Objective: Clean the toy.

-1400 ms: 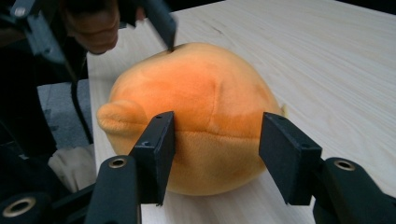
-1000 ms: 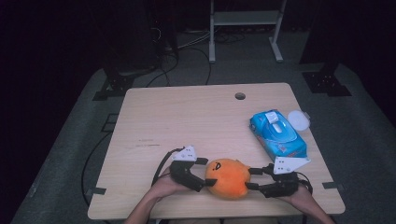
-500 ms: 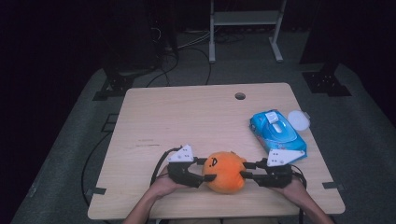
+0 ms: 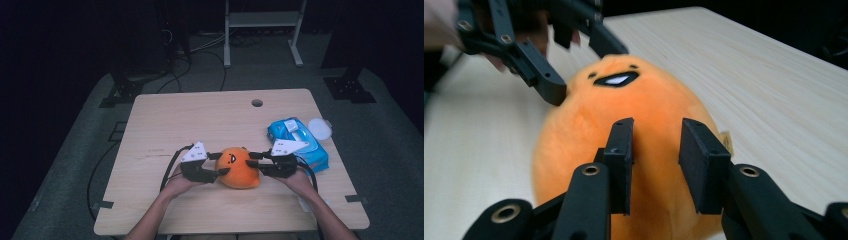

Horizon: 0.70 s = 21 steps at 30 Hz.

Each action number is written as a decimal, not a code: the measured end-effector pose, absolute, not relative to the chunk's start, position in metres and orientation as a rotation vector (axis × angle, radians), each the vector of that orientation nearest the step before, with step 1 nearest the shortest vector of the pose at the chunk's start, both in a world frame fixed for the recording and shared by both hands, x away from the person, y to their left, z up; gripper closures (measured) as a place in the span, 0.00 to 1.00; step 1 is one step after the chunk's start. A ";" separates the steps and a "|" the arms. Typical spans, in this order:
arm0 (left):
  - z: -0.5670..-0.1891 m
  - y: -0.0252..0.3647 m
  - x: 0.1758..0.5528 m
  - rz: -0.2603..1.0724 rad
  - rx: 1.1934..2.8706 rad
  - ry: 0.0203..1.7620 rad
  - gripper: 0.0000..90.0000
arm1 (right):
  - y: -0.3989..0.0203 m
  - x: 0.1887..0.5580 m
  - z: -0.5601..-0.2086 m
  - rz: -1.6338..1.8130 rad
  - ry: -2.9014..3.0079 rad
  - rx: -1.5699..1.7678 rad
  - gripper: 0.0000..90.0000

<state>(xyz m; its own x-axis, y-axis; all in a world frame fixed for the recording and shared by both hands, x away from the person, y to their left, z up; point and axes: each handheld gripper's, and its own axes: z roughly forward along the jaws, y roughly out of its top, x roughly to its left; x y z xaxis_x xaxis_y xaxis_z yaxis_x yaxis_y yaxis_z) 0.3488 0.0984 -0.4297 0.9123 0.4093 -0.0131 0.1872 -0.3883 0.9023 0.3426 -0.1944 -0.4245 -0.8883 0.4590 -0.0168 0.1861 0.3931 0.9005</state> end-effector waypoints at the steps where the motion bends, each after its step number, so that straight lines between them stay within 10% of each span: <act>1: -0.430 0.100 0.352 0.243 1.979 0.451 0.40 | -0.192 0.345 -0.424 1.494 2.384 0.572 0.72; 21: -0.430 0.124 0.338 0.259 2.005 0.530 0.22 | -0.233 0.346 -0.418 1.461 2.371 0.709 0.57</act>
